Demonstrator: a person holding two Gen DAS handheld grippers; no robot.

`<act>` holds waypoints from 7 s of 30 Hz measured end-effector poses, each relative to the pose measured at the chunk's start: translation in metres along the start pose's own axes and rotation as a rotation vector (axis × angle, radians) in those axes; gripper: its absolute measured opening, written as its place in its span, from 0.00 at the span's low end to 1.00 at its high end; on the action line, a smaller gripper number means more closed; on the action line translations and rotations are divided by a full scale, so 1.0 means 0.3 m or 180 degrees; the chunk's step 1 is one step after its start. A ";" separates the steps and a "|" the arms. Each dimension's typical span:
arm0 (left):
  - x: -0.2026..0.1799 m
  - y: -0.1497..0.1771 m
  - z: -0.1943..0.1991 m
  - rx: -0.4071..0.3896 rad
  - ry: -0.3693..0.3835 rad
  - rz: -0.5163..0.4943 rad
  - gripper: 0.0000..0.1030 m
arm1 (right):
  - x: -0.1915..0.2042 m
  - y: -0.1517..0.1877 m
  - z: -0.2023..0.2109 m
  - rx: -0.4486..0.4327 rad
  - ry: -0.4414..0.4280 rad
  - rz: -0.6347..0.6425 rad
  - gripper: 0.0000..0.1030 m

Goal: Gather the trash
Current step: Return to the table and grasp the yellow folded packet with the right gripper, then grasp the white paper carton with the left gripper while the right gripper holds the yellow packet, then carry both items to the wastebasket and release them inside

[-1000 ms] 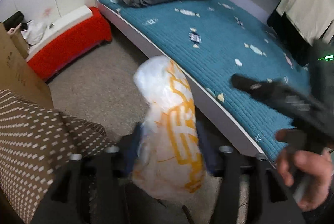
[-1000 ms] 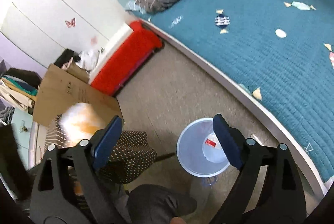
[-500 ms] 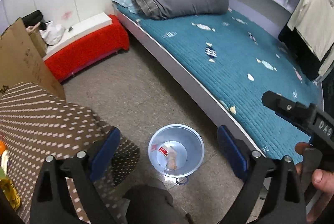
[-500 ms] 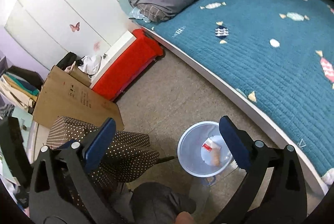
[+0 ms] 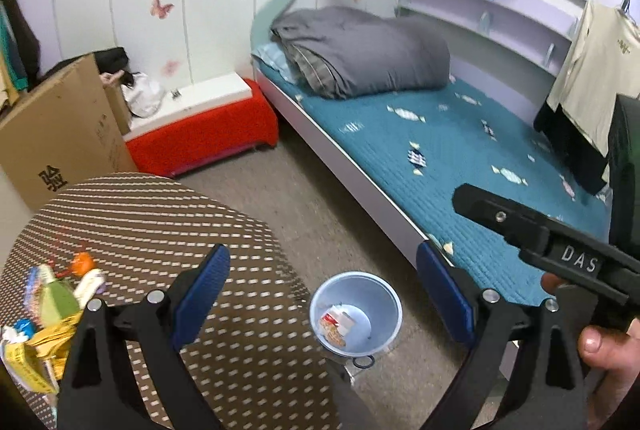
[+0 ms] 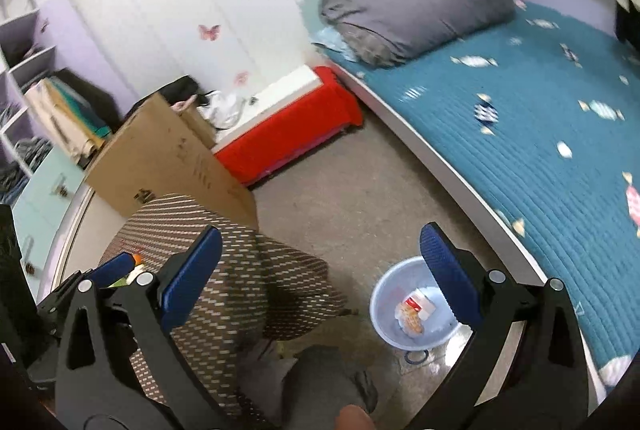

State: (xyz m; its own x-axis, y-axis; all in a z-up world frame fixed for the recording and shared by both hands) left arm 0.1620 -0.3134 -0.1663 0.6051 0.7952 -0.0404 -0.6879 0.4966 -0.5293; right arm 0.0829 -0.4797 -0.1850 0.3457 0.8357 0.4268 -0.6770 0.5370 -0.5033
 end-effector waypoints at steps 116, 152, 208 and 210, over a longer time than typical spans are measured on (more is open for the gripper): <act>0.866 0.636 0.516 -0.0602 -0.1094 0.1676 0.01 | 0.713 0.203 -0.080 0.0507 -0.0956 0.2276 0.43; 0.233 0.022 0.165 -0.0404 0.0318 0.0346 0.01 | -0.254 0.015 -0.435 0.0999 -0.0149 -0.0080 0.49; 0.011 0.016 0.013 0.0013 0.0118 -0.0084 0.91 | -0.026 0.022 -0.018 0.0132 -0.0512 0.0004 0.94; 0.051 0.030 0.066 -0.0062 0.0119 0.0000 0.91 | 0.036 0.021 0.001 0.0111 -0.0544 0.0111 0.94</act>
State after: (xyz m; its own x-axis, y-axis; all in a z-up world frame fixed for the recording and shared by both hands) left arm 0.1571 -0.2899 -0.1550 0.6199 0.7814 -0.0716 -0.6801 0.4895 -0.5458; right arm 0.0821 -0.4674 -0.1832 0.2080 0.8205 0.5325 -0.7098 0.5012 -0.4949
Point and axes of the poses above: each gripper's, at about its wrist camera, not at the fingertips, and z roughly against the way its jaws point, x to its left, y to its underside, the point moved 4 cm from there along -z, roughly the way its jaws point, and after that the axes turned 13 degrees about x, right-handed, at the moved point
